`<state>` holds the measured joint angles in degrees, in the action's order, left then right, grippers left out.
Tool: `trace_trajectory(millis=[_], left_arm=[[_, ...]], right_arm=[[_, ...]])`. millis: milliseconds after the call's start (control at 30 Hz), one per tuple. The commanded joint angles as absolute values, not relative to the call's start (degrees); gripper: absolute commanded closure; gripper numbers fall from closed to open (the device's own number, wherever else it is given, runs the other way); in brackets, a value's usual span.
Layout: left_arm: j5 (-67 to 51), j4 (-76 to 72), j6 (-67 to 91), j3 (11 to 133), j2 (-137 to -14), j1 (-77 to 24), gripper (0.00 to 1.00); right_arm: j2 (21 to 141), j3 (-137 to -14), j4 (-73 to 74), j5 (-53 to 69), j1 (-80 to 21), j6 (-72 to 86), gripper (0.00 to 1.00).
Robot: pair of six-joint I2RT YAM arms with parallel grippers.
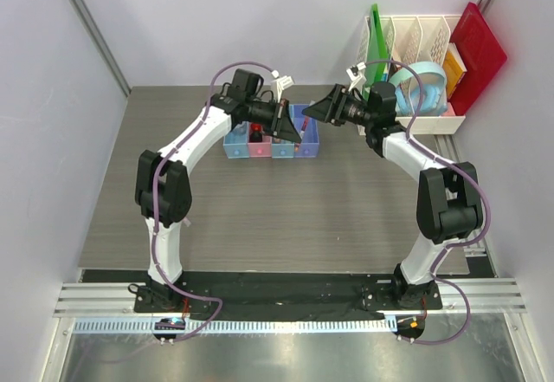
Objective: Sort the stationery into containers
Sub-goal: Pick up the pen from the center of the board, then place the pen in the storage box.
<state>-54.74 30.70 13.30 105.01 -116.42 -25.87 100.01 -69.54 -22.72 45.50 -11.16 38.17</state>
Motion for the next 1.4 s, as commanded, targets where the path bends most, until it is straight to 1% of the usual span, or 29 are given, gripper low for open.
trace_trajectory(millis=[0, 100, 133, 200, 233, 267, 300, 333, 433, 467, 500, 567, 633, 667, 767, 800, 867, 1033, 1100, 1200, 1300, 1367], left_arm=[[-56.52, 28.74, 13.89, 105.82, -113.91, -26.72, 1.0], [-56.34, 28.83, 13.71, 105.73, -114.17, -26.63, 1.0], [-56.42, 28.83, 13.71, 105.73, -114.34, -26.63, 1.0], [-56.51, 28.57, 14.06, 105.91, -114.61, -26.63, 1.0], [-56.34, 28.39, 14.32, 106.08, -114.87, -26.63, 1.0], [-56.34, 28.39, 14.41, 106.17, -115.05, -26.63, 0.98], [-56.16, 28.48, 14.59, 106.26, -115.14, -26.63, 0.93], [-55.73, 28.48, 14.59, 106.26, -115.22, -26.63, 0.84], [-55.11, 28.48, 14.33, 105.65, -115.14, -26.28, 0.83], [-55.02, 28.74, 14.33, 105.47, -115.14, -26.11, 0.76], [-55.02, 29.44, 14.24, 105.12, -115.05, -25.84, 0.66], [-54.93, 30.32, 13.36, 104.16, -113.83, -24.61, 0.5], [-53.97, 32.33, 11.35, 102.14, -112.25, -22.52, 0.42], [-53.53, 33.13, 10.38, 101.43, -111.54, -21.63, 0.35], [-53.35, 39.62, 6.96, 99.85, -109.52, -17.24, 0.34], [-49.78, 41.47, 6.51, 99.06, -108.38, -14.88, 0.34], [-47.48, 47.42, 3.18, 98.01, -107.76, -12.23, 0.34], [-35.8, 56.41, -1.39, 92.73, -106.44, -2.56, 0.33], [-34.45, 59.57, -1.93, 90.19, -106.87, 1.2, 0.32], [-30.33, 62.65, -2.89, 87.2, -108.19, 3.42, 0.32], [-24.46, 62.93, -3.51, 83.95, -109.16, 4.04, 0.33], [-22.51, 63.37, -5.7, 83.32, -109.68, 4.13, 0.33]], right_arm=[[98.53, -71.37, -25.75, 45.18, -11.78, 38.41, 0.37], [98.26, -71.63, -24.79, 44.83, -12.65, 37.01, 0.42], [98.26, -71.72, -24.0, 44.65, -12.74, 36.92, 0.52], [98.26, -71.98, -23.91, 43.95, -13.18, 36.57, 0.64], [98.35, -72.16, -23.04, 43.6, -13.44, 36.13, 0.8], [98.26, -72.85, -21.9, 42.9, -13.8, 35.43, 0.87], [98.26, -73.21, -21.1, 42.54, -13.71, 34.98, 0.93], [98.09, -73.56, -19.79, 42.1, -13.97, 34.2, 0.99], [98.17, -74.7, -17.5, 40.87, -14.06, 32.7, 0.99], [98.61, -75.06, -16.62, 40.43, -14.06, 32.26, 0.99], [98.87, -75.58, -15.05, 39.91, -14.06, 31.99, 0.99], [100.62, -78.39, -12.4, 39.03, -14.15, 29.45, 0.99], [102.21, -81.46, -8.71, 37.01, -14.06, 26.47, 0.99], [102.74, -82.17, -8.53, 36.48, -14.06, 25.67, 0.99], [106.6, -86.65, -5.9, 34.9, -14.06, 23.13, 0.99], [108.7, -87.97, -4.41, 34.11, -14.06, 22.68, 0.99], [110.91, -90.96, -3.7, 32.88, -14.06, 20.85, 0.99], [118.9, -99.99, 2.45, 28.83, -13.8, 16.35, 0.99], [121.28, -102.82, 5.17, 26.81, -13.8, 14.69, 0.99], [124.53, -106.16, 7.02, 25.58, -13.71, 13.71, 0.99], [126.65, -108.45, 8.26, 25.31, -13.62, 13.18, 0.99], [127.26, -109.77, 8.79, 25.23, -13.62, 12.83, 0.99]])
